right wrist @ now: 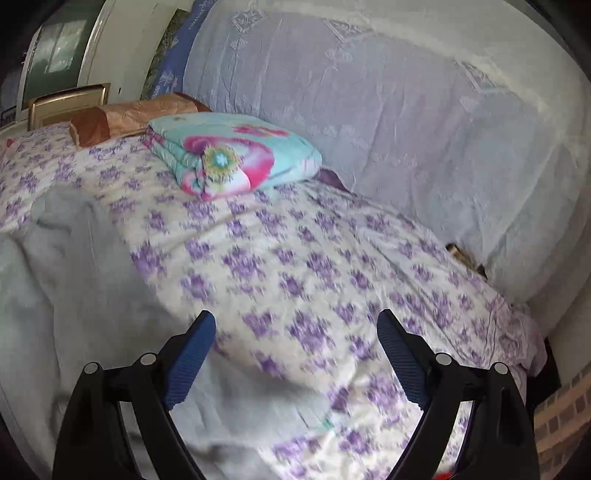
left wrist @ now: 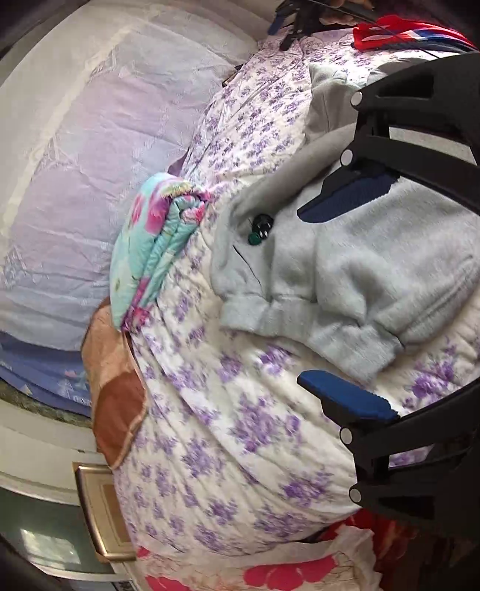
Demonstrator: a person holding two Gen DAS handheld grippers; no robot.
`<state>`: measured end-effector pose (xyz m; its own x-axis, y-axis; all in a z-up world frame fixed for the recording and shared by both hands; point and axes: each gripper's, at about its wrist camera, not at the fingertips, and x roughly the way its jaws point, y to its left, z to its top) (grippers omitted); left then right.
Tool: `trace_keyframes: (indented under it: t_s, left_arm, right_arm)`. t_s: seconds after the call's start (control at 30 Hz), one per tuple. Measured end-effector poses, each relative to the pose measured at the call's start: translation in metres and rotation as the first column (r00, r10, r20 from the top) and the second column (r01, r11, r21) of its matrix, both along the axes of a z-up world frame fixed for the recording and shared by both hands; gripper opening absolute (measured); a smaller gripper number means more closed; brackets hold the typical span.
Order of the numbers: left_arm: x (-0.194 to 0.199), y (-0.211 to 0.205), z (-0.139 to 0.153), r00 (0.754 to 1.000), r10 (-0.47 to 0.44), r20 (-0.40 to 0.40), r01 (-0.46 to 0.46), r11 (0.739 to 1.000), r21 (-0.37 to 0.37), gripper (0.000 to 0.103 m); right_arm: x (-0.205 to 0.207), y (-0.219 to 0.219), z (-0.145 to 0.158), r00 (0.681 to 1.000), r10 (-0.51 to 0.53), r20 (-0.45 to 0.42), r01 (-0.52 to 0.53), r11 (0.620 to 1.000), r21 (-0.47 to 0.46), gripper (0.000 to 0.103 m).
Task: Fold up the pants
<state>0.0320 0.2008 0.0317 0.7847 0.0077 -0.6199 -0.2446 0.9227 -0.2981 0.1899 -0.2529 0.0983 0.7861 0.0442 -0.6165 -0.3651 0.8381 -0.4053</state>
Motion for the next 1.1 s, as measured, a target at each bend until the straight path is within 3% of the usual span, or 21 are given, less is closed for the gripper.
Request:
trace_keyframes:
  t_s: [0.1, 0.17, 0.3, 0.4, 0.43, 0.47, 0.5, 0.57, 0.6, 0.7, 0.8, 0.9, 0.97, 1.07, 1.1]
  left_arm:
    - [0.03, -0.028, 0.008, 0.998, -0.057, 0.004, 0.057, 0.997, 0.053, 0.084]
    - [0.056, -0.042, 0.002, 0.997, -0.077, -0.028, 0.078, 0.995, 0.056, 0.084]
    - [0.098, -0.05, -0.024, 0.991, -0.072, -0.115, 0.076, 0.996, 0.038, 0.084]
    - [0.118, -0.05, -0.042, 0.984, -0.032, -0.175, 0.045, 0.996, 0.073, 0.084]
    - [0.123, -0.048, -0.048, 0.98, -0.019, -0.196, 0.036, 0.996, 0.08, 0.084]
    - [0.126, -0.044, -0.052, 0.977, -0.003, -0.214, 0.021, 0.997, 0.08, 0.084]
    - [0.129, -0.041, -0.056, 0.974, 0.003, -0.224, 0.015, 0.997, 0.076, 0.084]
    - [0.133, -0.034, -0.06, 0.971, 0.026, -0.24, -0.008, 0.997, 0.077, 0.084]
    - [0.134, -0.032, -0.061, 0.97, 0.037, -0.24, -0.018, 0.997, 0.079, 0.084]
    - [0.136, -0.027, -0.06, 0.969, 0.035, -0.243, -0.02, 0.998, 0.064, 0.084]
    - [0.137, -0.024, -0.045, 0.975, 0.023, -0.22, -0.007, 0.997, 0.074, 0.084]
    - [0.139, -0.013, -0.018, 0.984, 0.055, -0.169, -0.03, 0.989, 0.145, 0.086]
    - [0.148, 0.001, -0.009, 0.982, 0.071, -0.173, -0.042, 0.986, 0.162, 0.096]
    - [0.185, 0.012, -0.026, 0.954, -0.003, -0.3, 0.058, 0.983, 0.172, 0.097]
    - [0.196, 0.012, -0.037, 0.936, -0.048, -0.348, 0.11, 0.981, 0.161, 0.097]
  right_arm:
    - [-0.013, -0.044, -0.05, 0.998, -0.026, -0.065, 0.021, 0.996, -0.082, 0.09]
    - [-0.006, -0.062, -0.08, 0.993, -0.076, -0.095, 0.069, 0.995, -0.077, 0.09]
    - [0.03, -0.089, -0.123, 0.978, -0.094, -0.187, 0.123, 0.981, 0.15, 0.09]
    - [0.059, -0.087, -0.145, 0.974, -0.074, -0.216, 0.127, 0.961, 0.246, 0.09]
    - [0.07, -0.084, -0.152, 0.968, -0.067, -0.242, 0.136, 0.951, 0.279, 0.084]
    - [0.078, -0.08, -0.156, 0.959, -0.029, -0.282, 0.124, 0.937, 0.326, 0.055]
    - [0.085, -0.076, -0.157, 0.95, 0.006, -0.311, 0.116, 0.921, 0.372, 0.038]
    - [0.086, -0.069, -0.146, 0.954, 0.048, -0.295, 0.092, 0.892, 0.443, 0.015]
    - [0.083, -0.066, -0.138, 0.957, 0.052, -0.287, 0.089, 0.884, 0.459, 0.015]
    - [0.065, -0.069, -0.099, 0.967, -0.005, -0.256, 0.122, 0.888, 0.443, 0.015]
    - [0.037, -0.097, -0.047, 0.966, -0.142, -0.216, 0.219, 0.894, 0.391, 0.014]
    - [0.023, -0.143, -0.019, 0.9, -0.359, -0.249, 0.424, 0.853, 0.304, 0.015]
    - [0.021, -0.157, -0.032, 0.866, -0.43, -0.256, 0.482, 0.855, 0.192, 0.017]
    - [0.024, -0.164, -0.096, 0.793, -0.48, -0.375, 0.54, 0.839, 0.069, 0.017]
    - [0.024, -0.164, -0.115, 0.787, -0.481, -0.386, 0.542, 0.838, 0.061, 0.017]
